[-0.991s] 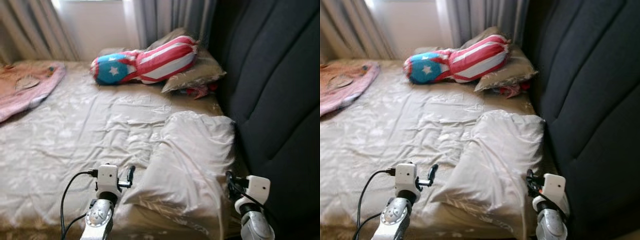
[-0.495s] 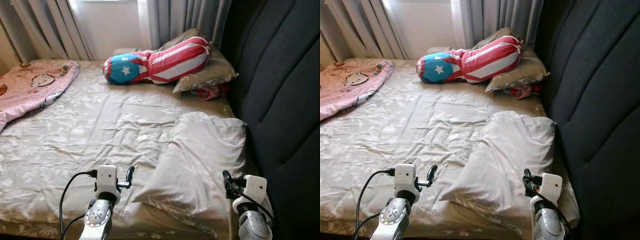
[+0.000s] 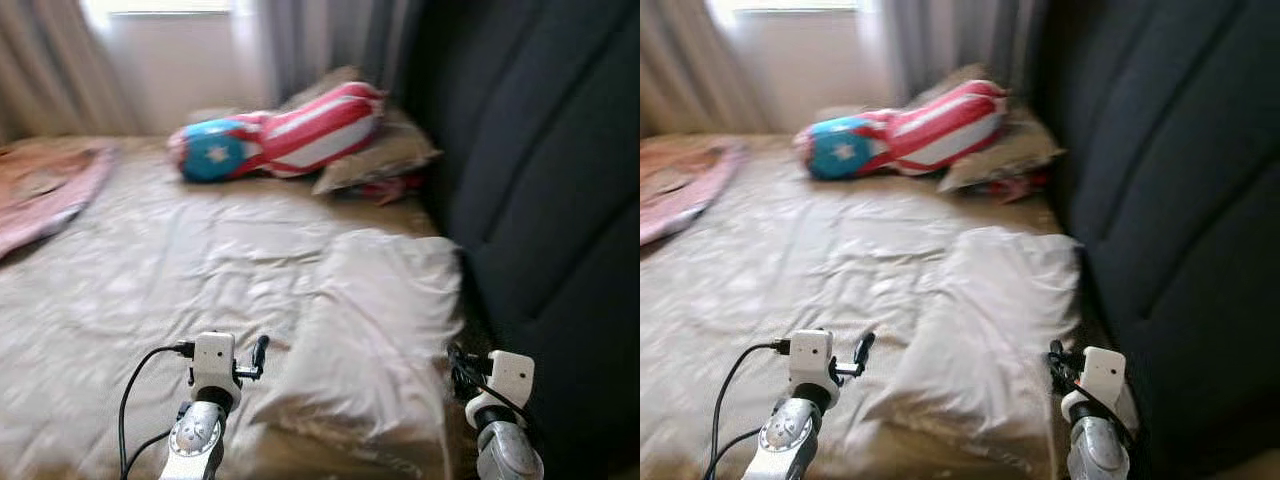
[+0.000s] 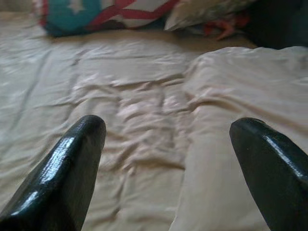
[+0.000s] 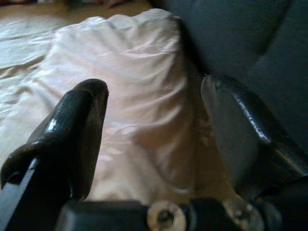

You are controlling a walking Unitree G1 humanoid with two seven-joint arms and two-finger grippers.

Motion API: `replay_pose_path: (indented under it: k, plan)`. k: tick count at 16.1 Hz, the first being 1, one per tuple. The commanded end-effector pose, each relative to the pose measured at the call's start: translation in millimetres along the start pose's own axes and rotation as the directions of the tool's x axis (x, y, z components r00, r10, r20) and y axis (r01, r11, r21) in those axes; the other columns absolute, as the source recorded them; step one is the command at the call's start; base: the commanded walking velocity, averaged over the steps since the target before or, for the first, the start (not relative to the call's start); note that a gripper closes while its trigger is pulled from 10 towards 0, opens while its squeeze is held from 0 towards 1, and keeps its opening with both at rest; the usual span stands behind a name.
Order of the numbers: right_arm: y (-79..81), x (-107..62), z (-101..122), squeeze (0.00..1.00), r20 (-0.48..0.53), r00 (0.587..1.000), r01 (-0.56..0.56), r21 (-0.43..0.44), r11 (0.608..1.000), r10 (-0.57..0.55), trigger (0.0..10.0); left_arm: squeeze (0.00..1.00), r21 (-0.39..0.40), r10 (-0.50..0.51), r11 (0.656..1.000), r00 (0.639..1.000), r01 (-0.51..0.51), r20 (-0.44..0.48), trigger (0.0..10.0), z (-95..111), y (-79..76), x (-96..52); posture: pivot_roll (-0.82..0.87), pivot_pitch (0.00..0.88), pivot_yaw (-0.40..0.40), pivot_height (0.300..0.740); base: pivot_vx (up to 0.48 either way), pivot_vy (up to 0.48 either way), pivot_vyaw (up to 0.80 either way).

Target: Clean up the room

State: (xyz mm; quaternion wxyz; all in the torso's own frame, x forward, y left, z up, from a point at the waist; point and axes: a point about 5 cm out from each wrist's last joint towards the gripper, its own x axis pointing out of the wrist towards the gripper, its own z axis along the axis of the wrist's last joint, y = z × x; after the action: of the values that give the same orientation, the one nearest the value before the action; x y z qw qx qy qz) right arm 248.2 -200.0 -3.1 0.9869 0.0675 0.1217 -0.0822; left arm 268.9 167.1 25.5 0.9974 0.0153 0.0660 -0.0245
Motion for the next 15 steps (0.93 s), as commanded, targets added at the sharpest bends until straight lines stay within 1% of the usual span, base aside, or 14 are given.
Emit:
replay_pose_path:
  k: [1, 3, 12, 15]
  plan:
    - [1.7, 1.8, 2.2, 0.00, 0.009, 1.000, -0.004, -0.005, 1.000, 0.004, 10.0, 0.00, 0.008, -0.006, 1.000, 1.000, 0.006, 0.002, 10.0, 1.0, 0.3, -0.1, -0.12, 0.000, -0.036, 0.740, 0.307, 0.000, 0.00]
    - [2.2, 2.0, 2.3, 0.00, 0.009, 1.000, -0.005, -0.003, 1.000, 0.005, 10.0, 0.00, 0.008, -0.007, 1.000, 1.000, 0.007, 0.003, 10.0, 1.2, 0.2, -0.1, -0.12, 0.000, -0.037, 0.740, 0.336, 0.000, 0.00]
    - [4.1, 2.2, 1.0, 0.00, 0.003, 1.000, -0.010, -0.004, 1.000, 0.010, 10.0, 0.00, 0.002, 0.000, 1.000, 1.000, 0.000, 0.016, 10.0, 2.8, 1.4, -0.7, -0.12, 0.000, -0.039, 0.740, 0.000, 0.000, 0.00]
    - [4.4, 2.3, 0.5, 0.00, 0.000, 1.000, -0.012, -0.004, 1.000, 0.012, 10.0, 0.00, 0.016, -0.005, 1.000, 1.000, 0.004, 0.011, 10.0, 2.4, 0.9, -0.8, -0.12, 0.000, -0.038, 0.740, 0.000, 0.000, 0.00]
